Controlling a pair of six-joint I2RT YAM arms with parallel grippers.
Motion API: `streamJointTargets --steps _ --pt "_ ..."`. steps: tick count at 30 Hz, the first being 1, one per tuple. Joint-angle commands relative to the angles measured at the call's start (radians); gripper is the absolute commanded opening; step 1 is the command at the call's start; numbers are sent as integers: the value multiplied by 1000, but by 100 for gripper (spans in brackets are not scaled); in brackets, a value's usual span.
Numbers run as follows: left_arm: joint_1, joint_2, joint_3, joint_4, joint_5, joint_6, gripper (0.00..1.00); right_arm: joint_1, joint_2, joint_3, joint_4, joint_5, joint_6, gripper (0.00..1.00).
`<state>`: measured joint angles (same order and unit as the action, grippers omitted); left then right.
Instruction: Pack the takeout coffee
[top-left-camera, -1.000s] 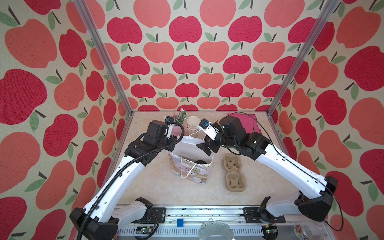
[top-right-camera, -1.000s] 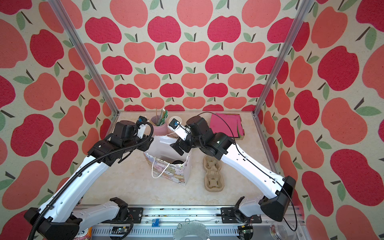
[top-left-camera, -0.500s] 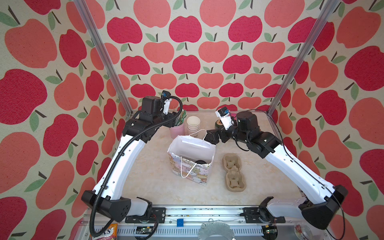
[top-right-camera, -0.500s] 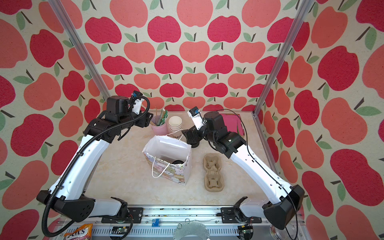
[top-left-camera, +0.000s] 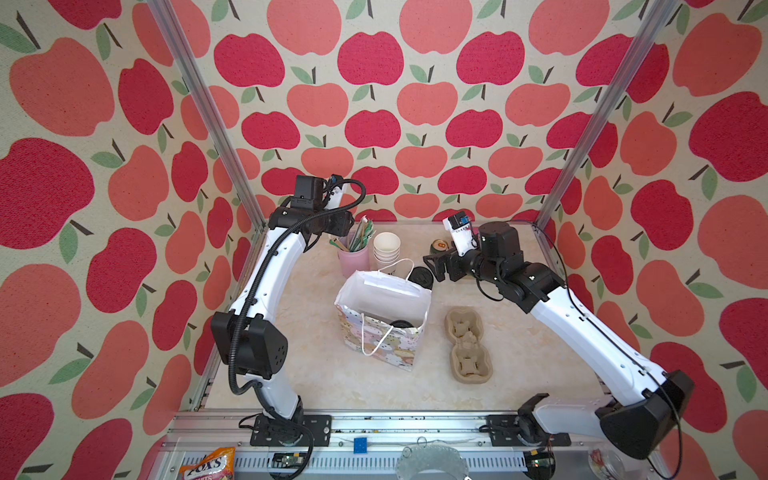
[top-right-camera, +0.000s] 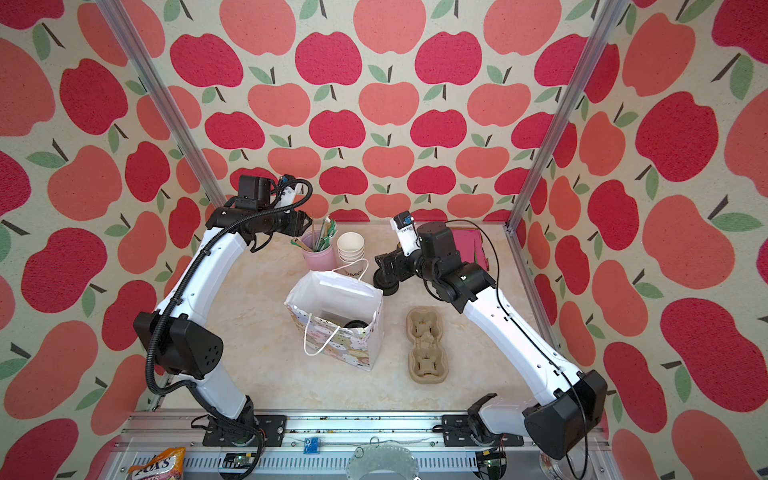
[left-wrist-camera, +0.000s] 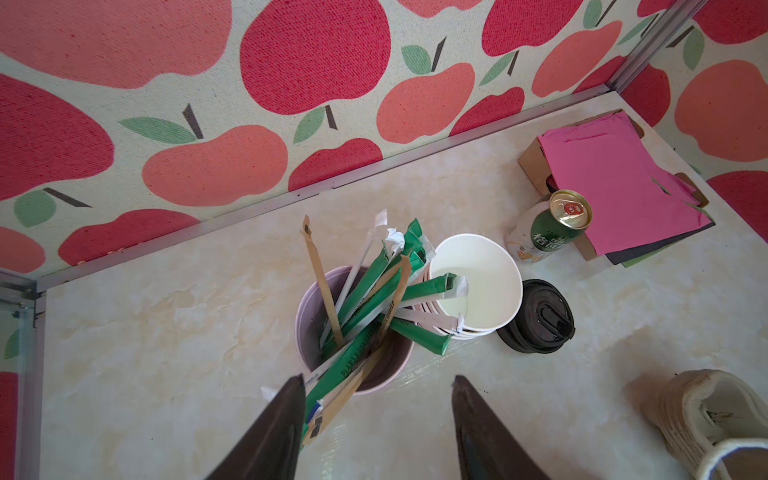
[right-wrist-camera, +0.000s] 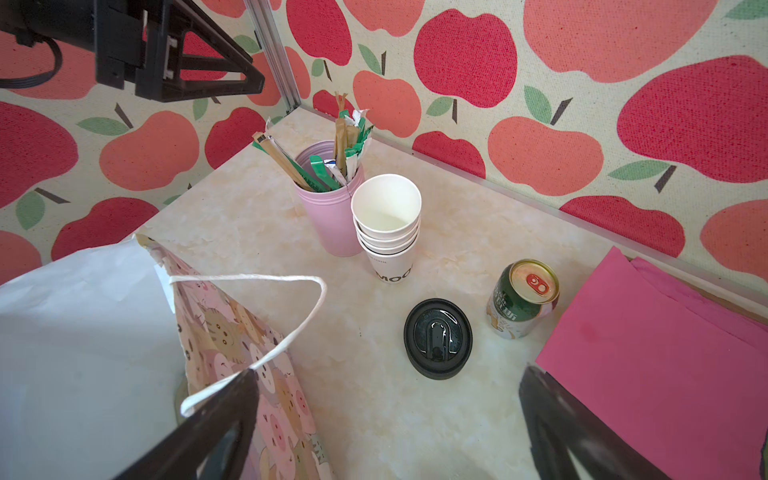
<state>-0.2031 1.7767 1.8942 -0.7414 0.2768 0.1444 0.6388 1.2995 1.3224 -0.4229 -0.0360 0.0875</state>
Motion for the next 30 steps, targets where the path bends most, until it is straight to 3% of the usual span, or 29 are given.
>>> streamJointTargets --steps 1,9,18,30 --pt "2 41 51 -10 56 49 56 -18 -29 -25 8 1 20 99" --pt "1 120 75 17 206 38 51 -48 -54 -60 -7 5 14 99" --pt "-2 157 78 4 275 52 47 -63 -68 -81 -8 -5 9 99" --pt "-20 187 68 -32 258 91 39 -65 -62 -92 -10 -25 8 99"
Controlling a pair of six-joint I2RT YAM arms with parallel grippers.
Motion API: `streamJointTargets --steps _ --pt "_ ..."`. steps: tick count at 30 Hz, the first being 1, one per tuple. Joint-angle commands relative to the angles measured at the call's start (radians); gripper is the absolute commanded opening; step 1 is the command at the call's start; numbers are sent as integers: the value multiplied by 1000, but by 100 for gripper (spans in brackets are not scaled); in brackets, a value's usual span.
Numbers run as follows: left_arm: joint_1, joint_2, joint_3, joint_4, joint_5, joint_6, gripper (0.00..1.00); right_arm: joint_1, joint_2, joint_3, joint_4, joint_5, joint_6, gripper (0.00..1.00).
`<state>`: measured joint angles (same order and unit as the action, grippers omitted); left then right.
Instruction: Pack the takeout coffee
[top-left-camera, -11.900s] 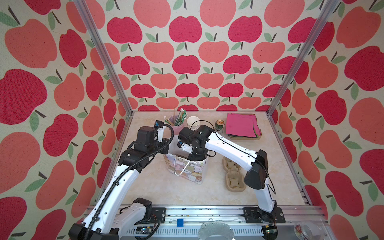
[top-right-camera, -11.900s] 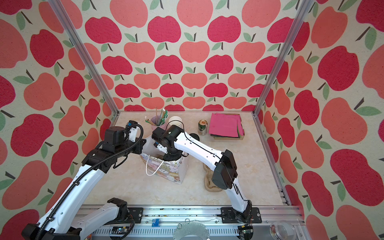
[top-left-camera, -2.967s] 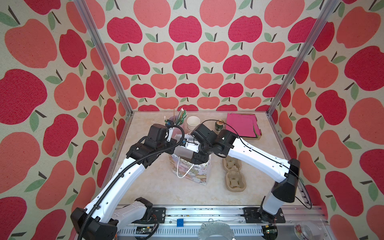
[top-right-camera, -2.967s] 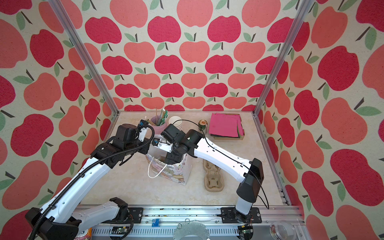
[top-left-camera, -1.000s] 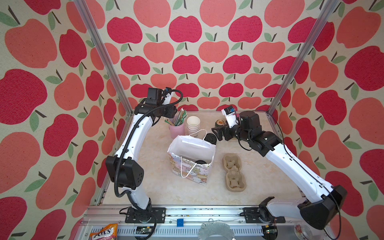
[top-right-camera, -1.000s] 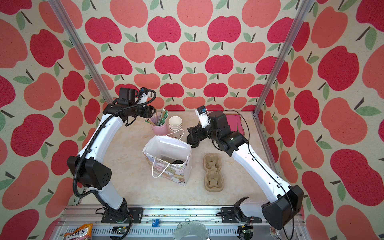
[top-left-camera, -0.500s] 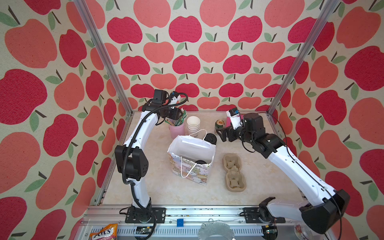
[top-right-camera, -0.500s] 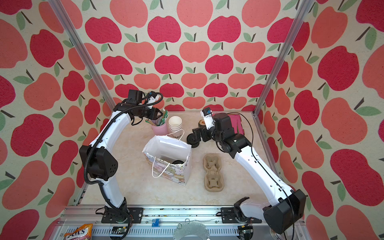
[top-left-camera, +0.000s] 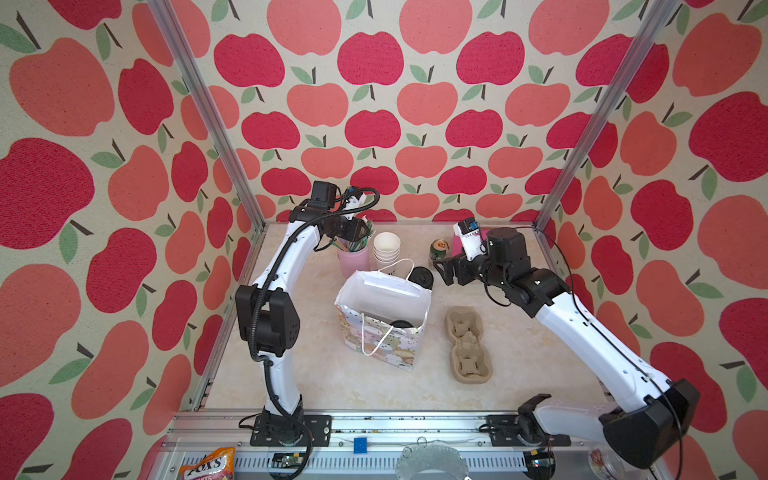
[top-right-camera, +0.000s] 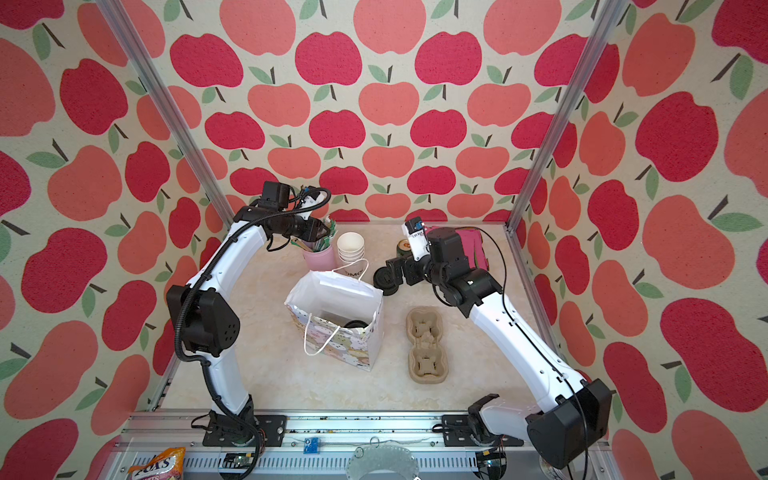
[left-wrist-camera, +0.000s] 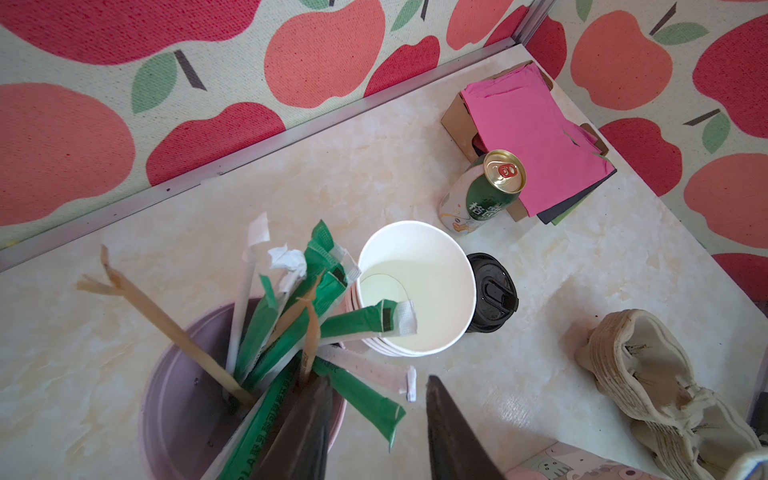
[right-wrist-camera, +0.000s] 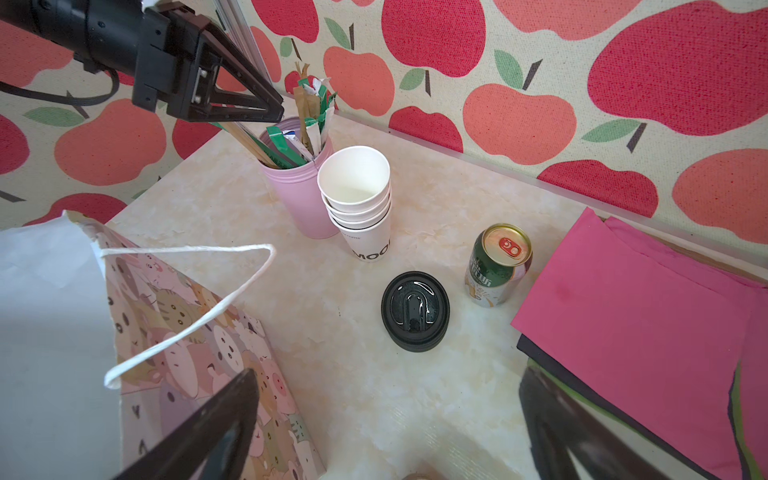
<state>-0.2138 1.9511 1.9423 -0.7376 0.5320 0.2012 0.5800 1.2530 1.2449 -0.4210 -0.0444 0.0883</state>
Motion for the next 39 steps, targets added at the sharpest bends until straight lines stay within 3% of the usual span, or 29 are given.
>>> streamJointTargets --steps 1,16,35,39 --pt "-13 16 21 -44 -4 41 38 -6 -14 -15 -13 -17 7 99" --pt "-36 1 -6 -62 -114 64 14 -6 9 -18 -15 -25 11 99" --pt "-40 -170 -96 28 -196 43 7 -6 7 -29 -18 -30 14 99" --pt "-39 -181 -92 27 -202 34 1 -6 6 -29 -18 -31 16 99"
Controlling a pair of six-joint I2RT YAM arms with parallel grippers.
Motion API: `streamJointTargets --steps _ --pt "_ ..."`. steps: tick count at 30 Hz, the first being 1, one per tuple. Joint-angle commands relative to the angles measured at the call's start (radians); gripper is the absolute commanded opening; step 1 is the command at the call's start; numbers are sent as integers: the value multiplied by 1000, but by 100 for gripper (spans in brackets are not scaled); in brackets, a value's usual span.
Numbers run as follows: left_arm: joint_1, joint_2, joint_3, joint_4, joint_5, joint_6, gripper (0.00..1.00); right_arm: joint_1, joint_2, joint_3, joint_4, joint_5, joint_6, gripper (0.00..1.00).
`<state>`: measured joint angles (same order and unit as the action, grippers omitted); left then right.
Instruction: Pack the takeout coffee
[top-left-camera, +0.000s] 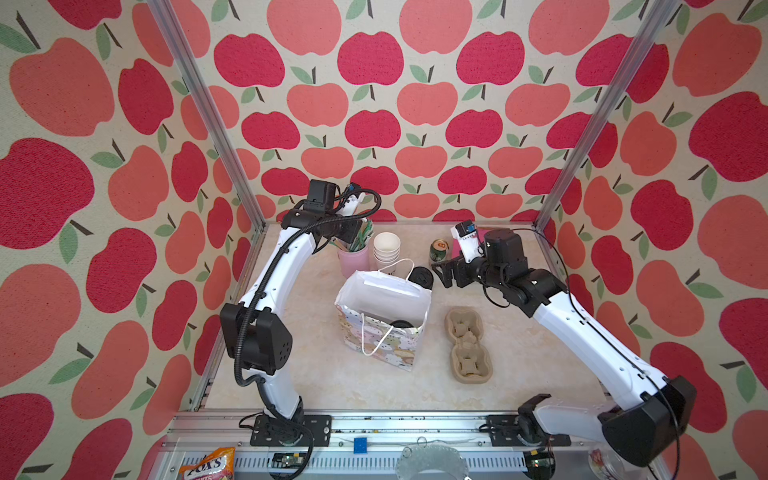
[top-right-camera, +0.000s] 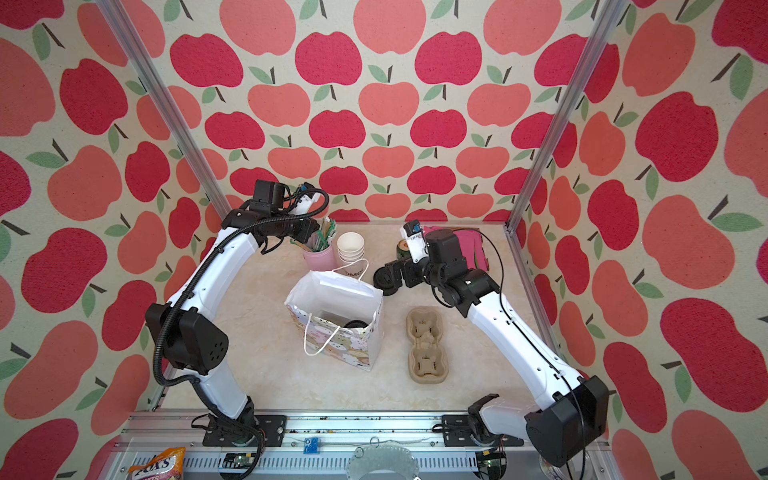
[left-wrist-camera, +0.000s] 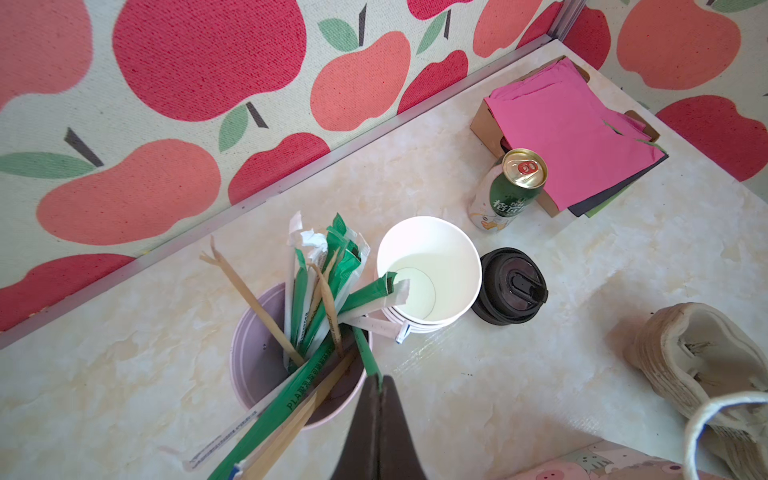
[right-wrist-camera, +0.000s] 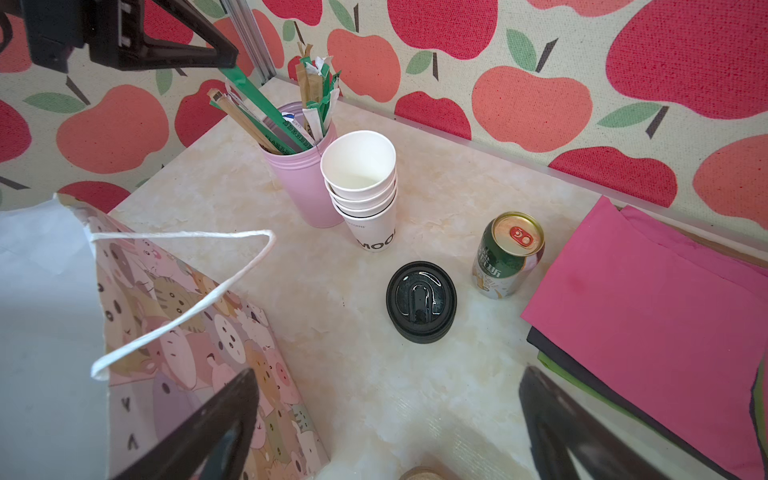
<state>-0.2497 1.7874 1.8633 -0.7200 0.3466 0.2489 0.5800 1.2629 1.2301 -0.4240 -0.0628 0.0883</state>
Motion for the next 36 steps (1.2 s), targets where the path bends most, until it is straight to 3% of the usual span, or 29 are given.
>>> streamJointTargets --steps 1,15,25,36 --pt "-3 -21 -10 10 -16 -18 0 -6 -4 -14 -14 -12 16 99" --pt "-18 -201 69 -39 -92 -35 0 -6 -9 -12 -15 -3 16 99" --pt "-88 -390 77 -64 -217 3 0 -6 -4 3 -9 -12 26 99" --pt "-133 -533 86 -113 -228 -53 0 -6 -5 14 -7 -12 36 99"
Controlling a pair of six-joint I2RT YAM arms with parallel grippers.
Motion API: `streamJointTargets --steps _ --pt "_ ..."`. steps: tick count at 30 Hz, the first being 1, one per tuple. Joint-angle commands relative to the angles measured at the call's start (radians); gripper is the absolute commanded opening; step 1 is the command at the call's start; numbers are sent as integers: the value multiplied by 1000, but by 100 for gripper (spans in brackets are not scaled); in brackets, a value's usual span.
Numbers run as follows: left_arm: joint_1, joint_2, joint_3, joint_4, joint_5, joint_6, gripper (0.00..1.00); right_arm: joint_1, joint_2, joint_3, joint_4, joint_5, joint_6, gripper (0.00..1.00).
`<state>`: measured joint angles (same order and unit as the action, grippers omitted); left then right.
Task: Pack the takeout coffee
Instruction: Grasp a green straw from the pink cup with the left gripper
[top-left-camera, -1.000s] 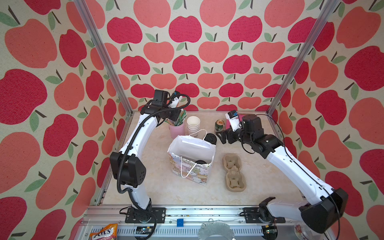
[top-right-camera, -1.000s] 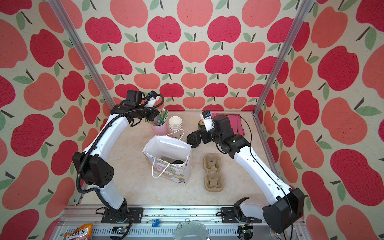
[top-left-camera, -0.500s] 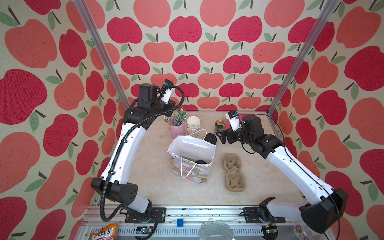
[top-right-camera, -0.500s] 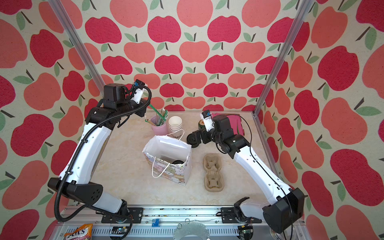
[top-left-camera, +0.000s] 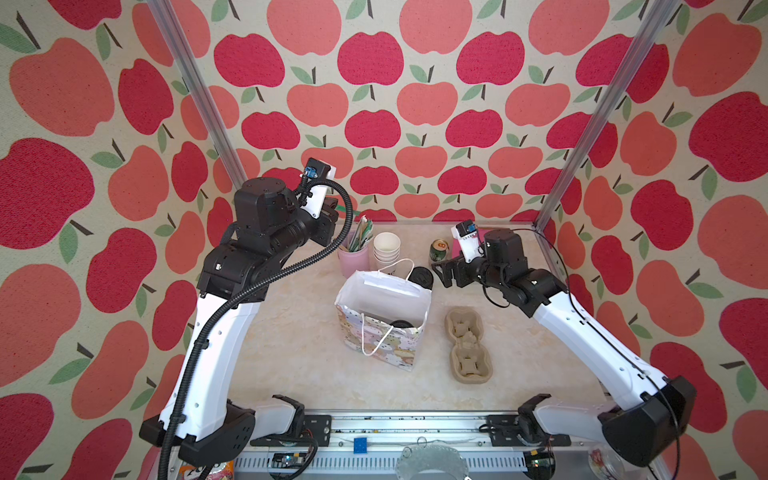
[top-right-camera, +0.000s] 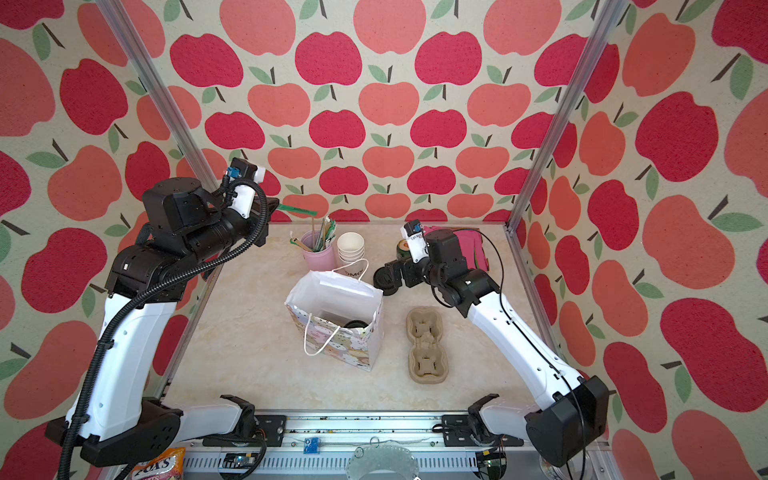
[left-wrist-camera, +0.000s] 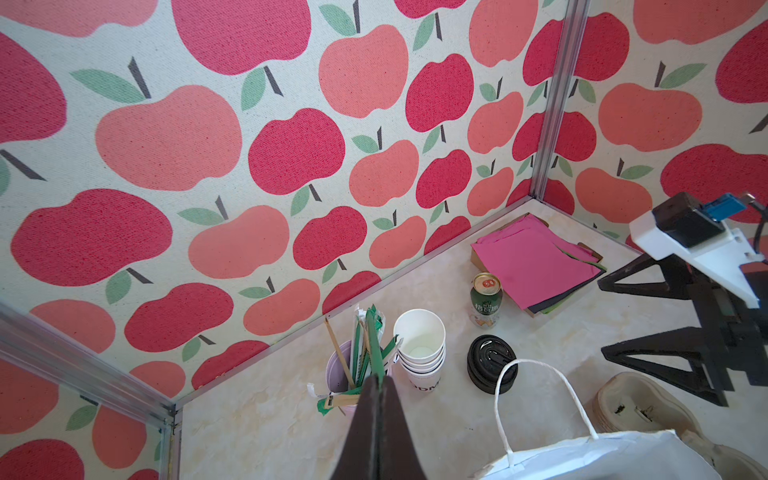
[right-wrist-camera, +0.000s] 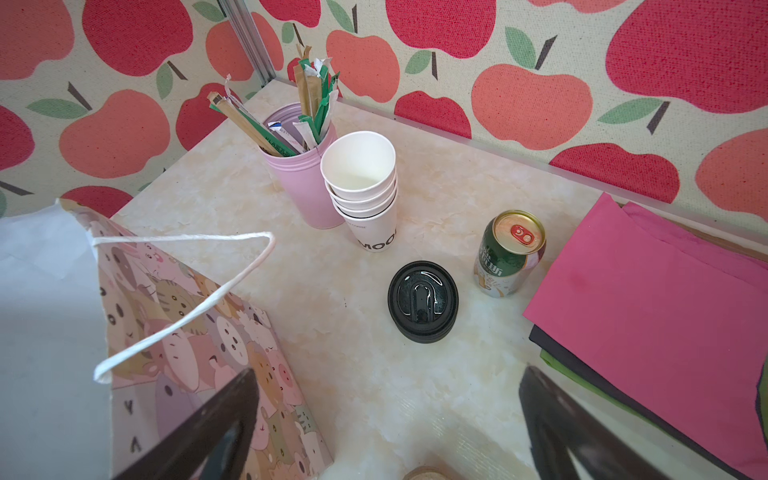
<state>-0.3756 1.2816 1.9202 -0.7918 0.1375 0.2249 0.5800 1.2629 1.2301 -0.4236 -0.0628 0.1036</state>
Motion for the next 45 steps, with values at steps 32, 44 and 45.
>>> streamJointTargets --steps 32,44,45 --pt "-14 31 302 -604 233 -128 0 -6 1 9 -7 -6 28 99" --pt "-13 54 276 -618 228 -126 0 -6 0 -7 -3 2 27 99" --pt "-13 47 276 -604 226 -127 0 -5 0 -6 -3 3 27 99"
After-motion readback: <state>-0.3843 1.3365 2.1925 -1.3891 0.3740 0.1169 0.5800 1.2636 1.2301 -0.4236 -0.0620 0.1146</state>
